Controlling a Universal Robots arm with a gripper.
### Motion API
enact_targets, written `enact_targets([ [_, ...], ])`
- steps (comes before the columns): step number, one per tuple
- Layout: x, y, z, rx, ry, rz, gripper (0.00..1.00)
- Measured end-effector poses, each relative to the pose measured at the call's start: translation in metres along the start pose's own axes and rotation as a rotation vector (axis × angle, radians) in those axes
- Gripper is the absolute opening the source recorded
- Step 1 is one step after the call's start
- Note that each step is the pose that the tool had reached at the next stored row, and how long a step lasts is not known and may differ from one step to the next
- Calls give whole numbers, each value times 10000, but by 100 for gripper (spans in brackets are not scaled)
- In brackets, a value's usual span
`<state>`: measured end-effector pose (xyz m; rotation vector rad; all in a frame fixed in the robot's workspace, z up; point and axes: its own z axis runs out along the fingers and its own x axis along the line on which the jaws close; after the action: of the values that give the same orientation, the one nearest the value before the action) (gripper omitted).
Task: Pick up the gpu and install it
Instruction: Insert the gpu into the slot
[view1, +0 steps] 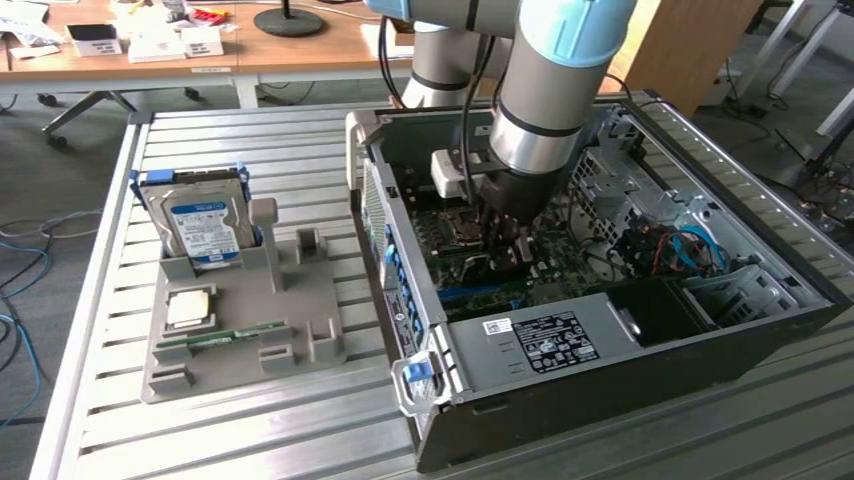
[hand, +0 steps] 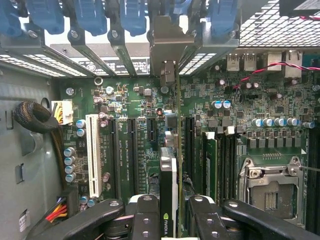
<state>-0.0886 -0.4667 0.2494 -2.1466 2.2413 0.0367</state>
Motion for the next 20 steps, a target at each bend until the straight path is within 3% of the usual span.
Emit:
enact_targets([
  [20,-17,1,3,3,26,55,27],
])
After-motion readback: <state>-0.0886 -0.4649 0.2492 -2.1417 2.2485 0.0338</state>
